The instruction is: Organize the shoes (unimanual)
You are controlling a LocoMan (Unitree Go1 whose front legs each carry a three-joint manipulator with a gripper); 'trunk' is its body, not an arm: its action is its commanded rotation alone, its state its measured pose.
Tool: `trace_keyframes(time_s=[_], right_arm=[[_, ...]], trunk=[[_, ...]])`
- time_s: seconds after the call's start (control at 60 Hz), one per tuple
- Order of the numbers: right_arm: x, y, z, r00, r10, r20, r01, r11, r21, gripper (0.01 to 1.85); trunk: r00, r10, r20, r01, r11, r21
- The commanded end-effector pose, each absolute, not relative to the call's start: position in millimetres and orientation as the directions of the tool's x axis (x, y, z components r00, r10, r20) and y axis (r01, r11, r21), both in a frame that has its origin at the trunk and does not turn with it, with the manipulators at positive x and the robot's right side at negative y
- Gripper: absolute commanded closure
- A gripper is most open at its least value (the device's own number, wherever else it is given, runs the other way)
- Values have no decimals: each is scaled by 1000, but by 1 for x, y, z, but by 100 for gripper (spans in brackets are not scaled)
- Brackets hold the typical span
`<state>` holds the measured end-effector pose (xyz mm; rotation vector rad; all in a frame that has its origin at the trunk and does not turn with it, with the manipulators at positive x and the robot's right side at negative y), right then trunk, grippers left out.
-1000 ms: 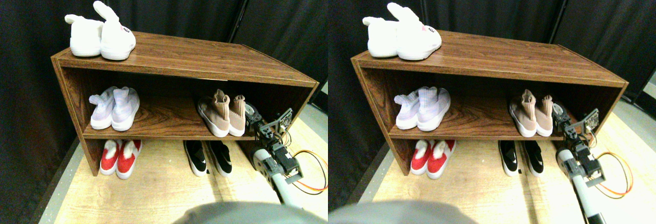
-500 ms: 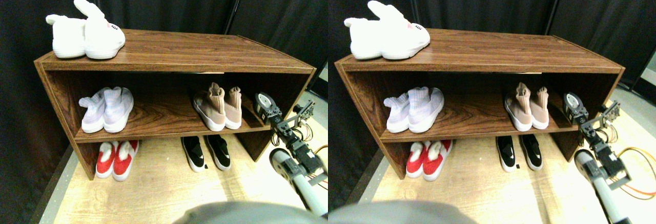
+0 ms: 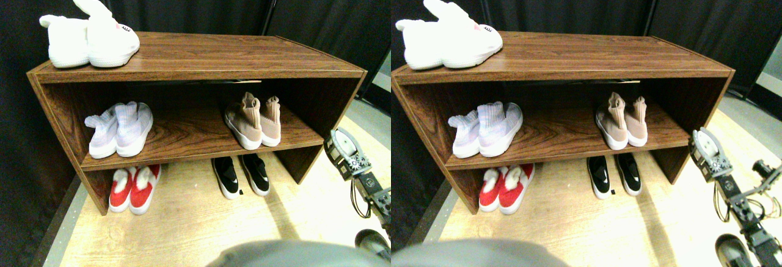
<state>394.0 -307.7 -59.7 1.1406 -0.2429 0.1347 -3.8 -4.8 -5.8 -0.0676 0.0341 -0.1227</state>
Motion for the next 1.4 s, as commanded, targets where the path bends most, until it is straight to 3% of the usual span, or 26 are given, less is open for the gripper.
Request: trace_keyframes(time_s=[0.017,0.317,0.567,0.683,0.833,1.4], right_arm=[[386,-300,-55,950,36,311,-299,397,868,180],[373,-292,-91,967,76,244,-255,353,900,180],[378,-293,-128,982,31,187,-187,325,927,180],[382,-294,-141,988,-26,152,-135,335,933,180],[390,-297,-153,992,-46,115,-99,260,961,180],[449,-325,-175,985,-165,41,7,285,959,180]], trunk=[[991,-121,-64,116,990,-84],[989,-118,-91,111,991,-75],[988,-106,-116,97,992,-75],[988,-106,-116,97,992,-75],[988,-100,-118,91,993,-75],[991,-85,-105,76,993,-91]])
